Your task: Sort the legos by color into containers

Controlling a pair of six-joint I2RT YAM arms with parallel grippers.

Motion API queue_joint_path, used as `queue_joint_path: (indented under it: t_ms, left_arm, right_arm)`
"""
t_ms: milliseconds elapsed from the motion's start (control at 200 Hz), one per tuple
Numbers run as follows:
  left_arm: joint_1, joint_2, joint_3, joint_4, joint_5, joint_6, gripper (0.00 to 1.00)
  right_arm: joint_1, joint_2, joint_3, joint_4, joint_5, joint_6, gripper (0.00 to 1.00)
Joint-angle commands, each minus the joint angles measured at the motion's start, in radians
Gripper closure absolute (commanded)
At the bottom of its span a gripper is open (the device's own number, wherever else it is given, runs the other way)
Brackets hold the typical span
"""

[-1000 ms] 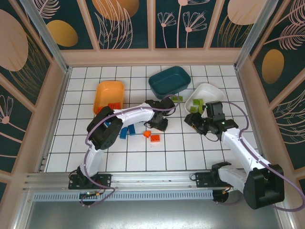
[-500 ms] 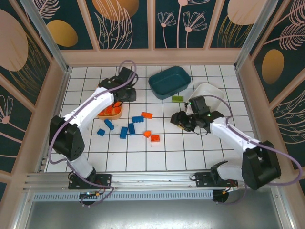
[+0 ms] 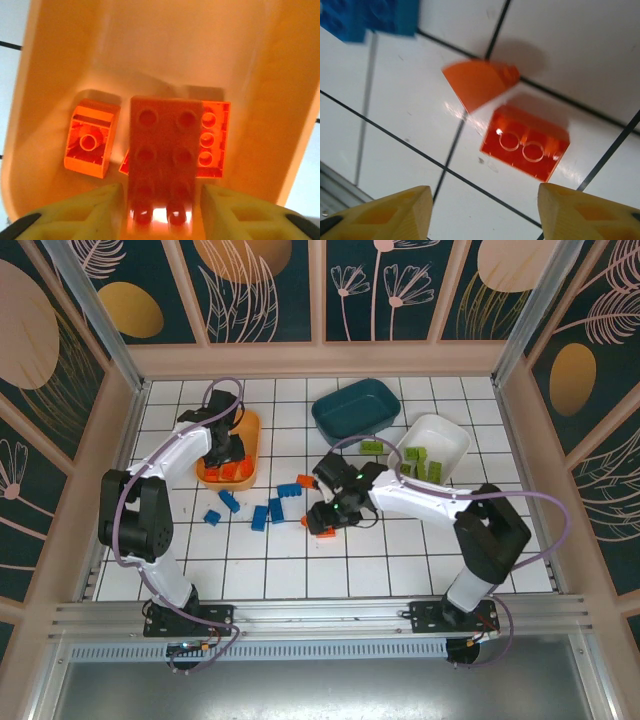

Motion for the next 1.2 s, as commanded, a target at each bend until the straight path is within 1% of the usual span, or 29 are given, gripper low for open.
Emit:
queue_joint_path:
  t_ms: [0,50,215,270,325,340,525,741,871,1006,1051,1196]
  left_arm:
    - [-0.002,0.017,-0.014,0.023,0.033,0.012,0.52]
    - [-0.002,0.012,-0.019,0.031,0.042,0.013,0.5]
    - [-0.003,-0.029,-0.024,0.034,0.069,0.009,0.33]
    - [-0.002,-0.05,-0.023,0.029,0.075,0.005,0.3]
    - [-0.003,-0.053,-0.019,0.021,0.08,0.001,0.28]
    - [-0.002,-0.081,-0.019,0.02,0.083,0.0,0.27]
    - [-0.004,-0.162,-0.035,0.009,0.12,-0.022,0.21]
    - [-0.003,-0.267,-0.091,0.011,0.161,-0.046,0.18]
    - [-0.004,-0.305,-0.117,0.009,0.178,-0.051,0.17]
    - [-0.004,-0.324,-0.138,0.012,0.206,-0.05,0.15]
    - [-0.003,-0.331,-0.143,0.012,0.212,-0.048,0.14]
    - [-0.004,-0.371,-0.164,0.009,0.224,-0.041,0.12]
  right_arm:
    - [0.046,0.046,0.036,-0.097,0.094,0.02,0.38]
    - [0.06,0.059,0.034,-0.088,0.104,0.041,0.37]
    - [0.078,0.088,0.031,-0.073,0.141,0.097,0.36]
    - [0.078,0.092,0.03,-0.067,0.154,0.113,0.36]
    - [0.078,0.099,0.03,-0.063,0.167,0.124,0.35]
    - [0.078,0.102,0.031,-0.063,0.172,0.127,0.35]
    - [0.077,0.139,0.057,-0.047,0.214,0.142,0.34]
    - [0.075,0.197,0.093,-0.043,0.245,0.147,0.34]
    - [0.069,0.213,0.098,-0.049,0.288,0.161,0.38]
    - [0.062,0.203,0.101,-0.044,0.3,0.163,0.52]
    - [0.06,0.196,0.103,-0.046,0.301,0.162,0.54]
    - [0.048,0.144,0.104,-0.069,0.318,0.16,0.58]
